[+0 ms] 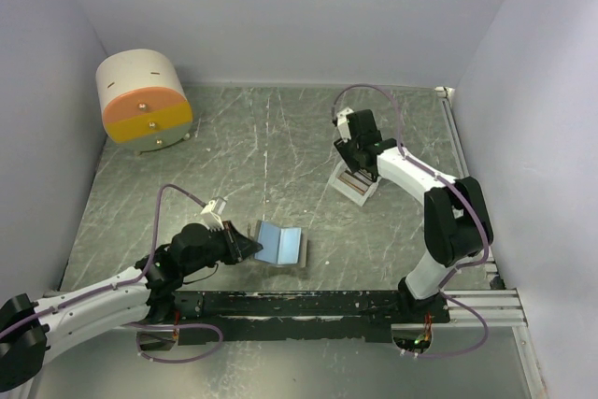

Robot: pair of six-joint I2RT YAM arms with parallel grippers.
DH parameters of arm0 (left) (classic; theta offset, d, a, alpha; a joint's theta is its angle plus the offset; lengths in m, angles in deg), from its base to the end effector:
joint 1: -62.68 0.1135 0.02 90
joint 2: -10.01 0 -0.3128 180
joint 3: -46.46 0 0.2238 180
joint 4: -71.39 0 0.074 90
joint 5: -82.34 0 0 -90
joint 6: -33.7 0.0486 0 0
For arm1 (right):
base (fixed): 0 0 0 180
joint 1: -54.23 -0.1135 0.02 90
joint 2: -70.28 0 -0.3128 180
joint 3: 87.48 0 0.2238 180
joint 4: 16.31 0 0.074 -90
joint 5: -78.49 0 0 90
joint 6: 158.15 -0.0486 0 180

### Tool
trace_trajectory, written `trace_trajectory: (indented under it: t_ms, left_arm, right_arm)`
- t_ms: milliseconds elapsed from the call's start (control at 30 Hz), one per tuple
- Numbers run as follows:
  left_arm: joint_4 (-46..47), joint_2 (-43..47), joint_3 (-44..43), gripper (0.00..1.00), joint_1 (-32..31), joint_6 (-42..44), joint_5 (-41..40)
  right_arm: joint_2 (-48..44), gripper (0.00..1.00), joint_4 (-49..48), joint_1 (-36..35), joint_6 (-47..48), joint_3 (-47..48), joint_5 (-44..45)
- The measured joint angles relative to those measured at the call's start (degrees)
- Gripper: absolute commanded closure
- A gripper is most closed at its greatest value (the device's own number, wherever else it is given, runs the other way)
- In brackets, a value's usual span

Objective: Put the credit cards into the card holder
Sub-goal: Pick up the credit card from the storage box.

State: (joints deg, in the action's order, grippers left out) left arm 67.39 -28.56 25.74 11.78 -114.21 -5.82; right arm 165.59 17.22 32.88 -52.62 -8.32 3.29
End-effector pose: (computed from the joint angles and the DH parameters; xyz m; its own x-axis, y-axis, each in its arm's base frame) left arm 0.0633 -0.0803 0.1943 -0.7978 -0.3610 -0.4830 0.2232 0.5673 -0.7927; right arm 0.3232 0.1130 0.2705 -0.6312 -0.5247 -0.5713 -0.3809 0.8513 -0.3609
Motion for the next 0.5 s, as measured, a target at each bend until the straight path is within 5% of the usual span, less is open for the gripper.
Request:
trace_trajectory:
  t_ms: [500]
  left_arm:
    - [2.97,0.96,2.69,0.91,-0.07,-0.90,0.83]
  right_arm:
    - [3.72,0.51,-10.43,0.15,9.97,-5.57,-1.01]
